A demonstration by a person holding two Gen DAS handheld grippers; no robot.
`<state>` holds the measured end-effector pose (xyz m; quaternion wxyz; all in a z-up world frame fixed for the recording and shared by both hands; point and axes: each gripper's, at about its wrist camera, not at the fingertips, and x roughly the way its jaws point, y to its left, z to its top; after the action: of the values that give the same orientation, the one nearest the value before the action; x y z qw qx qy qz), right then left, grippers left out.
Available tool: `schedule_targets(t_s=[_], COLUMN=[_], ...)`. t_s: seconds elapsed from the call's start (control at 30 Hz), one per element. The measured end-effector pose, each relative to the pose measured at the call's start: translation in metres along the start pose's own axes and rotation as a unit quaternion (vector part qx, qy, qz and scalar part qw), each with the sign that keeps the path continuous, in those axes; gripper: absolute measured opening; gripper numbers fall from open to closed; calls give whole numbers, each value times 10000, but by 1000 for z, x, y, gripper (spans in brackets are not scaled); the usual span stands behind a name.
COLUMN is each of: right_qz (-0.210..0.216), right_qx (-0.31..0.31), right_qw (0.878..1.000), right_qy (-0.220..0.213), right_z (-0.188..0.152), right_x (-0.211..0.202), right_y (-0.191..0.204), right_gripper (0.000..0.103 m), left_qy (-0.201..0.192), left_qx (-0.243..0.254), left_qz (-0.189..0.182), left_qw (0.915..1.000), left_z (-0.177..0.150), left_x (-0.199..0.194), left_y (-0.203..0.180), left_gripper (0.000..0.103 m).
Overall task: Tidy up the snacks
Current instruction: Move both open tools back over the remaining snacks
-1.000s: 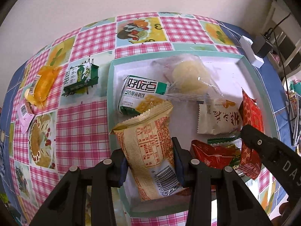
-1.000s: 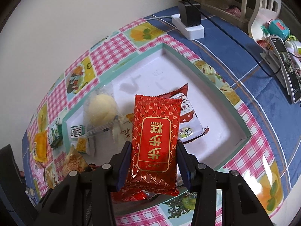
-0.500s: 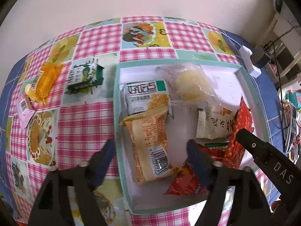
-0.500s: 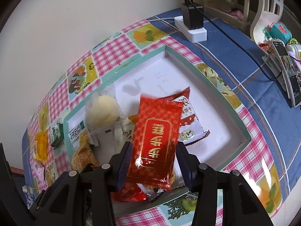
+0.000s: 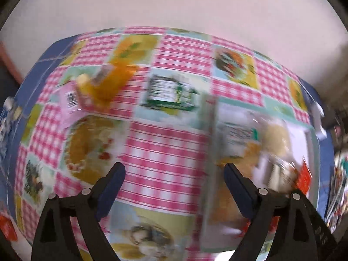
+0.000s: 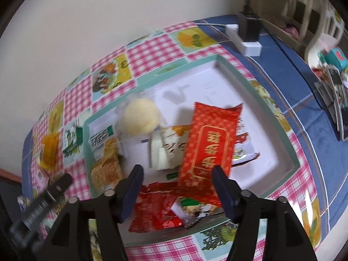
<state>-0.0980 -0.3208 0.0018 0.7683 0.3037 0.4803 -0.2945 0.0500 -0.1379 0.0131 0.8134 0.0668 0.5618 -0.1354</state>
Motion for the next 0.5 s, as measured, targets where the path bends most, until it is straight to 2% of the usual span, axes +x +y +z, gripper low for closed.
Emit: schedule_targets(t_s=[0.13, 0.23, 0.37, 0.5], right_qz=[-16, -51, -87, -112], right_qx=[-242, -392, -545, -704], right_qw=[9997, 9992, 9983, 9972], right_qy=[-62, -108, -173, -226], right_z=[-3, -5, -6, -9], right_x=[-2, -4, -6, -9], right_y=[13, 22, 32, 43], right_gripper=[84, 86, 100, 101], left_qy=[-63, -101, -118, -154], left_qx=[-434, -588, -758, -859], left_qz=[156, 268, 345, 365], left_qw=[9989, 9979, 9965, 9955], left_z=[6, 8, 10, 12], left_x=[-3, -5, -9, -15], left_y=[32, 48, 66, 81], left_gripper=[96, 96, 96, 96])
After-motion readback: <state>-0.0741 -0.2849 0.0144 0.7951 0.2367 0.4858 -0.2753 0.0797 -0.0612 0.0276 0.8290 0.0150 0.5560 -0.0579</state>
